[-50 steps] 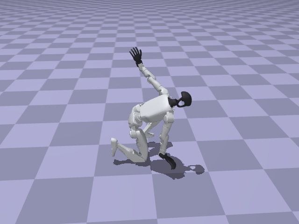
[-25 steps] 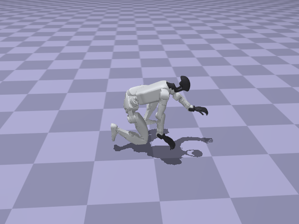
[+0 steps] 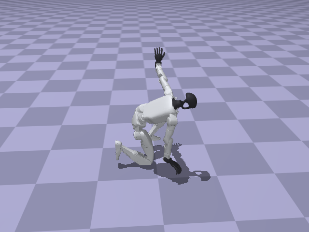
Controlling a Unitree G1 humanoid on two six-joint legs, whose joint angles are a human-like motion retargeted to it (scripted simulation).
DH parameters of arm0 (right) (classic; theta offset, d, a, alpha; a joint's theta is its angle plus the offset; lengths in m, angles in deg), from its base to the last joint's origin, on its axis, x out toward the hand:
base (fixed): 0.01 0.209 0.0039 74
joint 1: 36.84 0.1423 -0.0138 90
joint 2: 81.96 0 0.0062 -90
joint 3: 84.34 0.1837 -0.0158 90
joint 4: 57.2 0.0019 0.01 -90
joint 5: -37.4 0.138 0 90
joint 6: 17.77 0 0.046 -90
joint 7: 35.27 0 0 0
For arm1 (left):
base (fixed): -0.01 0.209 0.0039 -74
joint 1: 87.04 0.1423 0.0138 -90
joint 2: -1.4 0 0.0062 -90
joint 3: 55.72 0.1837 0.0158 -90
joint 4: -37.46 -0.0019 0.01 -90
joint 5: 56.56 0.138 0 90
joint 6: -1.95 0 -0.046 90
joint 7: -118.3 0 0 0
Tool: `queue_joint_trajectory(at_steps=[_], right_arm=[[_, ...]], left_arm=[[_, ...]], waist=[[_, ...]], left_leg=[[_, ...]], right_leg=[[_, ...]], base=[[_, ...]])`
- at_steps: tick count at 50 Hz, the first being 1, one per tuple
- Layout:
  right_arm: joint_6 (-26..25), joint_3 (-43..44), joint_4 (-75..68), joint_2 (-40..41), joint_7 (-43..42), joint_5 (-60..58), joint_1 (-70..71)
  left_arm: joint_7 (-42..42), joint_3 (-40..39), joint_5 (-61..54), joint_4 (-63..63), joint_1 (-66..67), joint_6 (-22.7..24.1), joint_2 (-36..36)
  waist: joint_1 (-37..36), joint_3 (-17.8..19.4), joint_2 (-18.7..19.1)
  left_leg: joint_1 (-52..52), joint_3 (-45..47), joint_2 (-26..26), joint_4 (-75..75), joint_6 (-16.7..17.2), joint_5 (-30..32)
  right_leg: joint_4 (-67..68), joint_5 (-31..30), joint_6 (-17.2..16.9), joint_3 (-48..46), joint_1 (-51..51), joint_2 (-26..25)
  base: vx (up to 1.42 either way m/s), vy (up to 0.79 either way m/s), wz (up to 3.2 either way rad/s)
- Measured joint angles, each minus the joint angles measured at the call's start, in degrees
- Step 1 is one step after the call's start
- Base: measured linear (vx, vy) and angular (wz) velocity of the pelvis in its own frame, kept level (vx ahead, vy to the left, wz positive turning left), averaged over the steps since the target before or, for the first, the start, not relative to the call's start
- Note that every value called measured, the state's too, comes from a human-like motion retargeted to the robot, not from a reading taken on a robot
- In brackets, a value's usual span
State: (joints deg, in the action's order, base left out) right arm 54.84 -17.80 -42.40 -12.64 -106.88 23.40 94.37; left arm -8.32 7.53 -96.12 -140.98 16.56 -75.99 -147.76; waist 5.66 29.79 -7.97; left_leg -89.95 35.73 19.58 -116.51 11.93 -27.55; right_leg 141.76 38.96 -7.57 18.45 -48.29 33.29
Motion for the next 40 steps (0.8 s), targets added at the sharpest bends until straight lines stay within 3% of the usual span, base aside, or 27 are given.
queue_joint_trajectory(at_steps=[2,5,10,13,16,21,25,28,30,33,35,37,40], right_arm=[[0.3,0.9,-0.1,-3.2,0.3,1.1,-2.5],[0.6,2.8,-0.8,-6.0,0.5,2.8,-5.9],[-0.2,5.4,-2.0,-7.7,1.1,5.2,-9.0],[-0.9,5.1,-1.6,-6.3,0.8,5.2,-8.6],[-0.8,3.0,-1.1,-2.6,0.4,4.6,-5.9],[-0.6,-3.7,0.9,5.6,0.5,4.5,0.0],[0.1,-9.9,1.2,14.0,0.3,6.2,6.3],[0.9,-14.7,1.0,19.5,0.3,7.8,10.7],[1.9,-19.6,1.0,21.4,1.0,10.3,13.4],[3.2,-22.4,1.2,20.5,2.9,13.2,12.9],[4.3,-24.8,0.9,20.5,4.2,15.9,13.1],[5.4,-28.6,1.1,21.0,4.2,17.5,14.5],[6.9,-31.6,2.3,21.3,3.7,17.8,16.1]], left_arm=[[0.7,-13.4,-0.8,2.2,15.1,0.1,5.8],[1.8,-25.8,-1.0,3.6,29.5,-1.3,14.2],[3.5,-35.3,-8.3,0.2,35.7,-4.2,22.0],[3.8,-34.8,-10.7,-0.7,33.9,-4.7,23.4],[2.9,-30.1,-8.6,1.4,29.1,-4.5,23.2],[-3.6,-20.9,-6.5,6.5,15.7,-5.7,15.0],[-7.9,-7.0,-1.8,11.4,-2.6,-6.3,2.7],[-10.4,12.5,9.0,18.7,-24.7,-8.3,-3.3],[-10.9,29.8,14.2,24.7,-44.6,-9.2,-2.9],[-9.9,61.3,18.5,28.5,-81.3,-10.2,11.4],[-9.4,74.5,21.7,26.1,-98.2,-10.8,25.5],[-9.3,77.6,27.2,25.8,-104.5,-11.5,35.1],[-9.2,80.1,37.4,25.9,-108.9,-13.3,44.4]], waist=[[-2.6,0.0,2.7],[-6.5,0.0,5.2],[-11.2,0.0,7.2],[-11.0,0.0,5.9],[-8.3,0.0,2.2],[-1.7,0.0,-6.1],[6.0,0.0,-14.7],[11.8,0.0,-20.2],[15.7,0.0,-21.7],[16.3,0.0,-21.8],[16.5,0.0,-21.8],[18.6,0.0,-21.8],[21.5,0.0,-21.8]], left_leg=[[0.0,-0.2,-0.1,-0.6,-1.4,-0.9],[0.0,-0.6,-0.2,-1.2,-3.6,-2.4],[0.0,-1.1,0.1,-1.6,-6.2,-5.0],[0.0,-1.1,0.4,-1.3,-6.6,-5.8],[0.0,-1.3,0.7,-0.7,-5.9,-5.9],[0.0,-2.9,2.1,0.9,-3.0,-5.2],[0.0,-2.5,2.1,2.5,-1.9,-3.2],[0.0,-2.8,2.3,3.6,-0.7,-1.6],[0.0,-3.1,2.0,4.5,0.1,-0.4],[0.0,-3.2,1.6,5.6,1.5,1.3],[0.0,-3.0,1.5,6.9,2.5,2.9],[0.0,-2.8,1.6,7.2,2.8,3.3],[0.0,-2.2,2.2,7.2,2.8,4.0]], right_leg=[[-0.4,0.1,0.0,-0.5,0.5,0.4],[-0.9,0.3,-0.1,-1.2,1.4,0.3],[-0.9,0.5,0.5,-2.2,1.4,0.0],[-0.5,0.7,1.2,-2.5,0.6,0.1],[0.3,0.9,1.7,-2.3,-0.4,-0.3],[1.9,0.4,2.5,-2.2,-2.7,-3.4],[3.7,1.5,1.4,-1.3,-3.2,-5.0],[4.6,1.1,0.9,-1.8,-3.5,-6.8],[5.2,1.0,0.5,-2.7,-3.2,-7.5],[6.0,1.1,0.9,-3.8,-3.1,-8.1],[5.7,-4.2,0.4,-5.8,-3.8,-9.3],[6.9,0.2,1.5,-5.0,-4.2,-9.3],[7.7,-0.3,1.7,-5.8,-4.4,-9.9]], base=[[0.1,0.04,-0.04],[0.07,0.02,0.0],[0.0,0.0,0.0],[-0.03,-0.05,0.02],[-0.09,-0.11,0.02],[-0.15,-0.17,-0.12],[-0.2,-0.13,0.11],[-0.21,-0.13,0.07],[-0.2,-0.08,0.12],[-0.17,-0.04,0.14],[-0.18,-0.02,0.1],[-0.12,0.1,-0.07],[-0.09,0.11,-0.17]])
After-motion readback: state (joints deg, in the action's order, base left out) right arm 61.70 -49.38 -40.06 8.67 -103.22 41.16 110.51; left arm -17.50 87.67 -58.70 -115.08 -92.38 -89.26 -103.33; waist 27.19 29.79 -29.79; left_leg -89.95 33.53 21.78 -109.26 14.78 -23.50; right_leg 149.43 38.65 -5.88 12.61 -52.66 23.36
